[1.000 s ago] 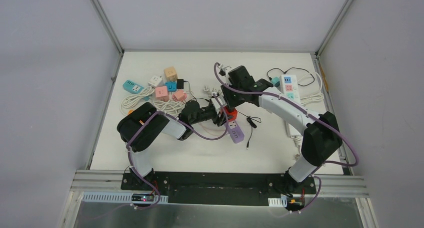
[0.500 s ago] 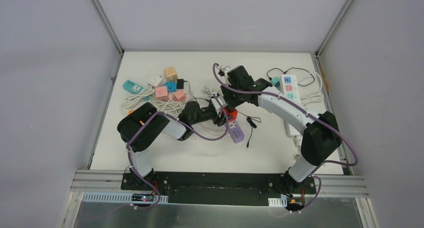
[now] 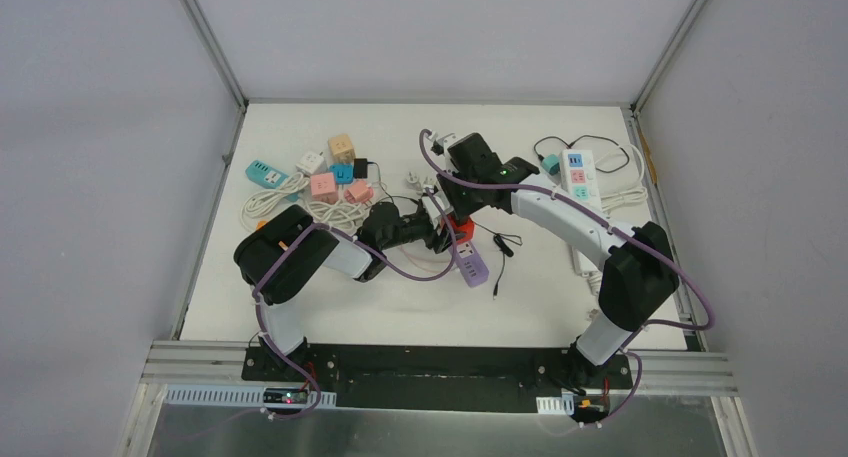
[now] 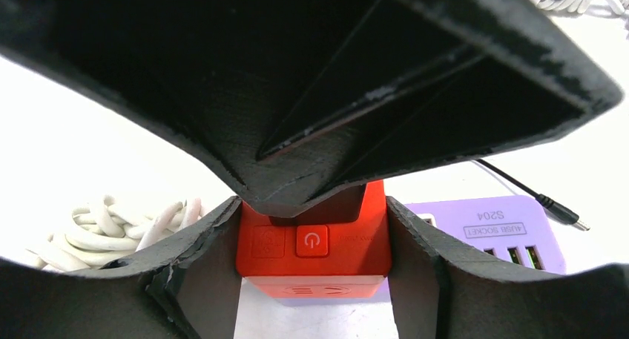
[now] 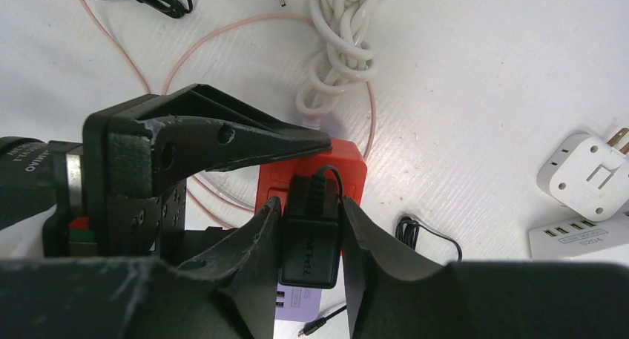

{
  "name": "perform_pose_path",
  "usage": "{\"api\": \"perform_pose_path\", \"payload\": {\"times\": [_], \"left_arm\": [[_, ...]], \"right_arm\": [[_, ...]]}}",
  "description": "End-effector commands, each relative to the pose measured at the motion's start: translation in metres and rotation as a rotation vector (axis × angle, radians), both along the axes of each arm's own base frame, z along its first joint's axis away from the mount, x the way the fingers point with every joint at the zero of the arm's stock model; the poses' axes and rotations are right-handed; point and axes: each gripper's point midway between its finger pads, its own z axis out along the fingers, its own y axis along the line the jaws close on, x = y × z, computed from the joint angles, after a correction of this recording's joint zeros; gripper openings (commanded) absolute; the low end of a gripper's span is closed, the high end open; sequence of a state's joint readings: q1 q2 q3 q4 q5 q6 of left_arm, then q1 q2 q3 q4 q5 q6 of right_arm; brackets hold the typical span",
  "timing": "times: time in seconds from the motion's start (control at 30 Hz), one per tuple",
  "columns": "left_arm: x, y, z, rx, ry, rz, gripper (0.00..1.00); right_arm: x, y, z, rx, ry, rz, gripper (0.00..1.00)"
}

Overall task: Pull the plug off the socket
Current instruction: Remove the plug from the socket.

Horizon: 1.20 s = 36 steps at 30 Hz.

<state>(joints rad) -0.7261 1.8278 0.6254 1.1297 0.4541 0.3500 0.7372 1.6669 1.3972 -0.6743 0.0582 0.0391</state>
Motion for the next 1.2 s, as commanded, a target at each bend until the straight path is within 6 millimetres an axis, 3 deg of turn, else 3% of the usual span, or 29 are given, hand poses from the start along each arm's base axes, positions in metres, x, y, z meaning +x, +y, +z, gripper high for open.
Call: {"api": "perform_pose_path", "payload": {"times": [0.0,0.1,0.17,0.27,0.47,0.53,0.67,0.87,0.97,1.03,1.17], "left_arm": [[0.000,0.001,-0.009,0.047,-0.016,-0.001,0.00],[0.000,0.001,-0.008,0.046,-0.017,-0.003,0.00],[-0.001,0.001,-0.008,0.042,-0.017,-0.005,0.00],[-0.001,0.000,-0.008,0.042,-0.017,-0.010,0.00],[-0.001,0.000,-0.009,0.050,-0.016,-0.011,0.00],[-0.001,0.000,-0.010,0.053,-0.017,-0.012,0.00],[-0.001,0.000,-0.011,0.058,-0.014,-0.014,0.00],[-0.002,0.001,-0.011,0.060,-0.015,-0.014,0.00],[-0.003,0.000,-0.011,0.059,-0.017,-0.021,0.00],[-0.003,-0.001,-0.011,0.061,-0.015,-0.025,0.00],[-0.002,-0.001,-0.013,0.069,-0.011,-0.026,0.00]], "right_arm": [[-0.015,0.012,0.021,0.110,0.023,0.075,0.00],[0.000,-0.016,0.032,0.163,-0.011,0.006,0.00],[-0.001,-0.021,0.037,0.188,-0.020,0.005,0.00],[-0.007,-0.012,0.035,0.223,0.018,0.025,0.00],[-0.034,0.033,0.024,0.167,0.073,0.147,0.00],[-0.038,0.039,0.022,0.146,0.079,0.164,0.00],[-0.035,0.034,0.022,0.113,0.055,0.160,0.00],[-0.009,-0.003,0.033,0.179,0.025,0.050,0.00],[-0.007,-0.014,0.038,0.213,0.016,0.028,0.00],[-0.010,-0.010,0.039,0.244,0.033,0.037,0.00],[-0.026,0.020,0.033,0.262,0.101,0.107,0.00]]}}
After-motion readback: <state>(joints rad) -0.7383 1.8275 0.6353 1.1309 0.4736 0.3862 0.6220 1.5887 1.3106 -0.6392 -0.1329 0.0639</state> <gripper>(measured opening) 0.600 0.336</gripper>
